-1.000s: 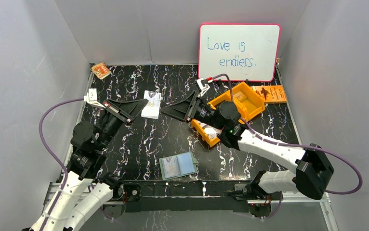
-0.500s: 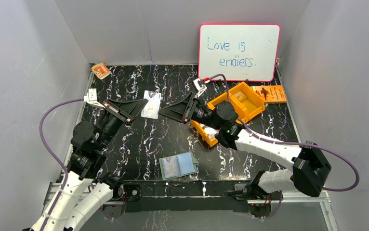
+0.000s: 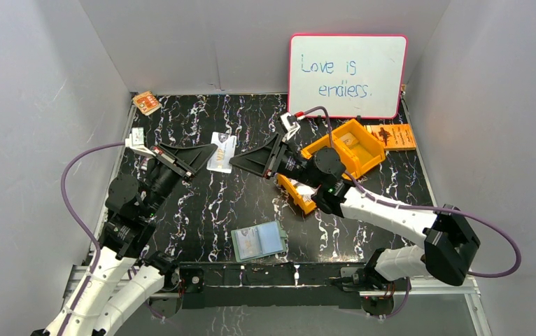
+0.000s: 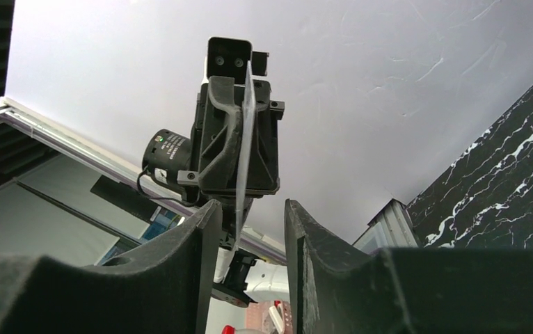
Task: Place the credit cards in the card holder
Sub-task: Adjust the card holder.
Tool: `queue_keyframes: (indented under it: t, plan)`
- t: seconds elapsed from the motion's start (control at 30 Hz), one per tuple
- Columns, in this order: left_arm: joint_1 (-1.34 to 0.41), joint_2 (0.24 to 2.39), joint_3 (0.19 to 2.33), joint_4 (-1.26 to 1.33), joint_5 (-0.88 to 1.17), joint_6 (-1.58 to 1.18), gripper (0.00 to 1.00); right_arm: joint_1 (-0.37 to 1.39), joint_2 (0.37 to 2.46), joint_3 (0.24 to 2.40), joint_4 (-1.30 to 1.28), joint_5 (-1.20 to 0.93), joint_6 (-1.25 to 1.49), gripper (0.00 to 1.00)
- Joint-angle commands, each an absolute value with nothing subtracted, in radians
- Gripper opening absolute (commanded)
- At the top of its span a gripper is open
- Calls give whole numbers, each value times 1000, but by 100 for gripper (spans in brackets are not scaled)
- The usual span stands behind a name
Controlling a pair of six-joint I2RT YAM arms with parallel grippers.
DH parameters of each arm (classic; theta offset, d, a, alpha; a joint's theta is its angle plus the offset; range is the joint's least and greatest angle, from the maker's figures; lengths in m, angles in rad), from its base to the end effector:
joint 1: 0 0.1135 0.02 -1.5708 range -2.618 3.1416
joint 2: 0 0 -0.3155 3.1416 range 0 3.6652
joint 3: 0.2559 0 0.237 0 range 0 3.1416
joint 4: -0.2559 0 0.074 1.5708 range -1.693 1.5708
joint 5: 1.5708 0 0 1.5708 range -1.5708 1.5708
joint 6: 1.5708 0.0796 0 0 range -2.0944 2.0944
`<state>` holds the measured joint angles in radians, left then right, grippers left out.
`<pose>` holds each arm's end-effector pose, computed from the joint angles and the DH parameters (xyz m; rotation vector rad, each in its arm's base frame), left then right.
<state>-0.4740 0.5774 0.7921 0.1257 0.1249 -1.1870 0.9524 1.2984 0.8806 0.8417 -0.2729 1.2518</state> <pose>0.0943 -0.0595 0.4443 -0.3669 1.3350 -1.4989 0.1601 0.2620 0.4411 -0.0867 1.4487 2.0491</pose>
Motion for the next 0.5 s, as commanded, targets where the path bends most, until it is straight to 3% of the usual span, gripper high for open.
queue_keyframes:
  t: [0.0,0.1,0.33,0.47]
  plan:
    - [-471,572,791,152,148,-1199,0,959,1311,937,916,-286,1245,43]
    - [-471,570,785,152,149,-1202,0,959,1320,930,953,-286,1259,34]
    - [-471,555,759,152,149,-1212,0,959,1324,925,974,-268,1260,23]
    - [-471,547,745,151,145,-1214,0,959,1335,943,976,-284,1252,5]
